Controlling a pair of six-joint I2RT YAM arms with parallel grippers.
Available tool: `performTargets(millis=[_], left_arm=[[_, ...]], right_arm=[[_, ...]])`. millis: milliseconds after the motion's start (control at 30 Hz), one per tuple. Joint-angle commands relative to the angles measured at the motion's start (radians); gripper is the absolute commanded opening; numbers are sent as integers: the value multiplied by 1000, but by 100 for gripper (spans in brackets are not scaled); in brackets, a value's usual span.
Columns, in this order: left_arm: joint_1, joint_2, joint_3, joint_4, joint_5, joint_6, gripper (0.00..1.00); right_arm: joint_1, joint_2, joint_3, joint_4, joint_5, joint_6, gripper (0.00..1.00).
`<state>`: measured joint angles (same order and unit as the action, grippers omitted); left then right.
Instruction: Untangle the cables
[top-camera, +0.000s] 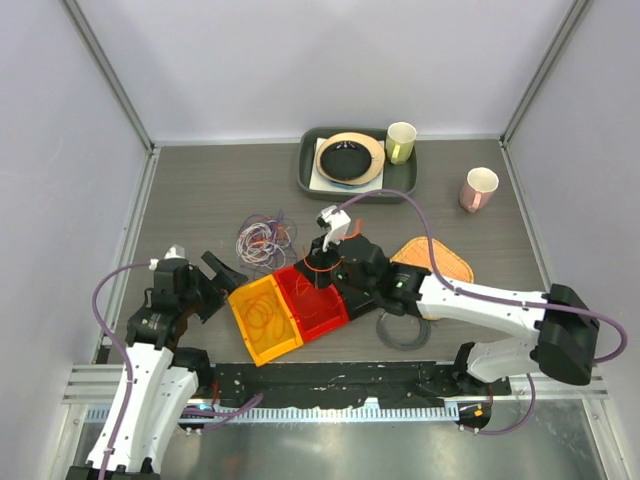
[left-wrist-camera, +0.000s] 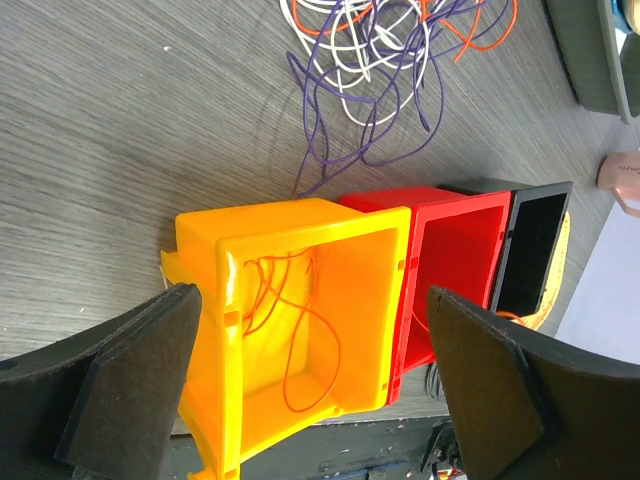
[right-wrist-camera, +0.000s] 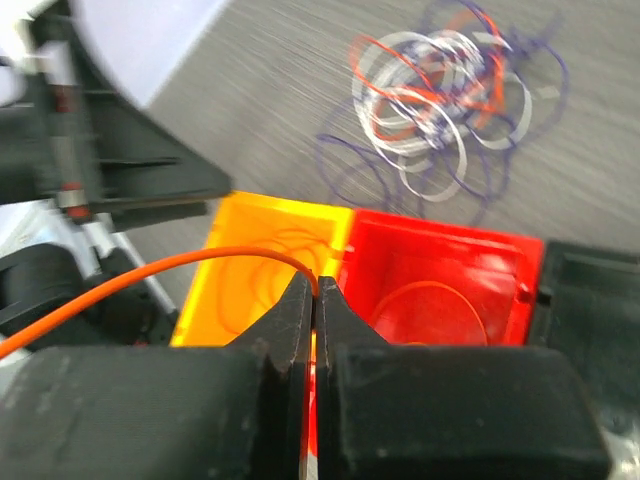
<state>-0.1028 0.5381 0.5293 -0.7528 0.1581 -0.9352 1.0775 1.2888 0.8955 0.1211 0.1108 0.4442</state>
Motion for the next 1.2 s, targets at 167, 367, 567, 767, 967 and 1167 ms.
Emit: performTargets(millis=[167,367,567,767,967,1167], left_arm=[[2,13,18,33,37,21,100],[2,16,21,41,43,26,100],[2,19,28,43,40,29,100],[2,20,43,36,46,36,100],[2,14,98,38,86,58,100],[2,10,107,44,97,65,100]], right_arm=[[30,204,46,-216,167,160,1],[52,241,34,-271,205,169,1],[81,271,10,-207,194,136,9],[105,311,109,-330,303,133,39],[124,296,129,-357,355,131,48],[125,231,151,-385,409,133,50]])
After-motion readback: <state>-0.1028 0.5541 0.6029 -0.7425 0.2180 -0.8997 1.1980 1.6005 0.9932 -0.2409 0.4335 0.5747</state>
